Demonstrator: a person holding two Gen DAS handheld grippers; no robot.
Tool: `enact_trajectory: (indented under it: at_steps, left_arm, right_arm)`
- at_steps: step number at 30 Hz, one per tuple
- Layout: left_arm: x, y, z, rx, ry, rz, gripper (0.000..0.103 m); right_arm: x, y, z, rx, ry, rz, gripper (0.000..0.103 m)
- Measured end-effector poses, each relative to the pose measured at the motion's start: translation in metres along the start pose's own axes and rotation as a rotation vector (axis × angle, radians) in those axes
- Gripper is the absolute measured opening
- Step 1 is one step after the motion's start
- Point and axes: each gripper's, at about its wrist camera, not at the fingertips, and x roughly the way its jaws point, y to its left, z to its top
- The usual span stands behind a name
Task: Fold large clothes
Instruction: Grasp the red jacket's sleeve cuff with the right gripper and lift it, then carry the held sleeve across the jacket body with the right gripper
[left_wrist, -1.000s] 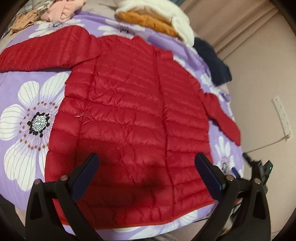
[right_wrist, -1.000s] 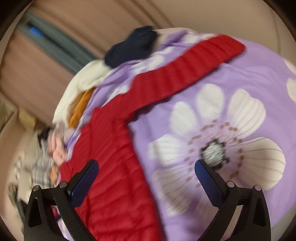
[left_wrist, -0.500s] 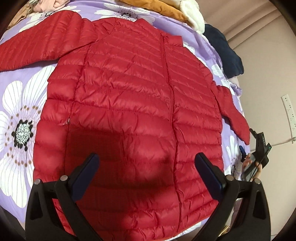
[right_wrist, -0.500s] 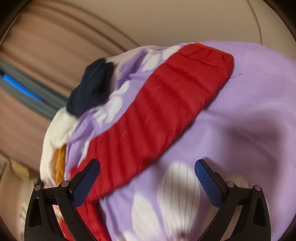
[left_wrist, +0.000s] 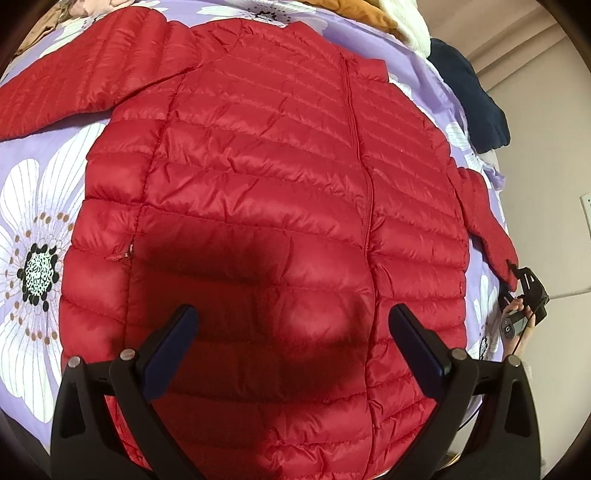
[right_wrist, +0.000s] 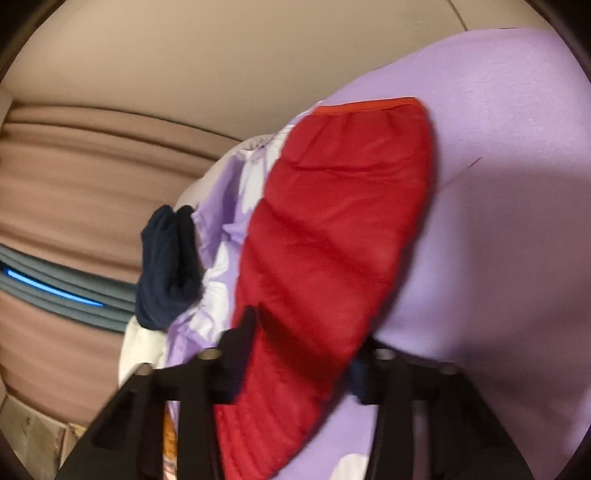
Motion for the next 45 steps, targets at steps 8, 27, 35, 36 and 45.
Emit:
enact_trajectory:
  at_steps: [8, 27, 35, 36, 45]
  left_arm:
    - [-0.004, 0.007, 0.001, -0.018, -0.010, -0.018, 0.103]
    - [-0.049, 0.092, -0.013, -0.226, -0.090, -0.086, 0.103]
    - [-0.065, 0.127, -0.023, -0.299, -0.123, -0.088, 0.103]
    - [-0.066, 0.131, -0.024, -0.309, -0.125, -0.089, 0.103]
    - [-0.076, 0.156, -0.025, -0.357, -0.162, -0.121, 0.103]
  right_arm:
    - [-0.027, 0.063, -0.008, -0.315, -0.059, -0.117, 0.011]
    - [-0.027, 0.298, -0.257, -1.321, 0.075, 0.176, 0.011]
    - [0.010, 0.249, -0.416, -1.954, 0.225, 0.046, 0.011]
    - [0.010, 0.246, -0.425, -1.986, 0.247, 0.041, 0.011]
    - [0.000, 0.254, -0.428, -1.988, 0.375, 0.090, 0.011]
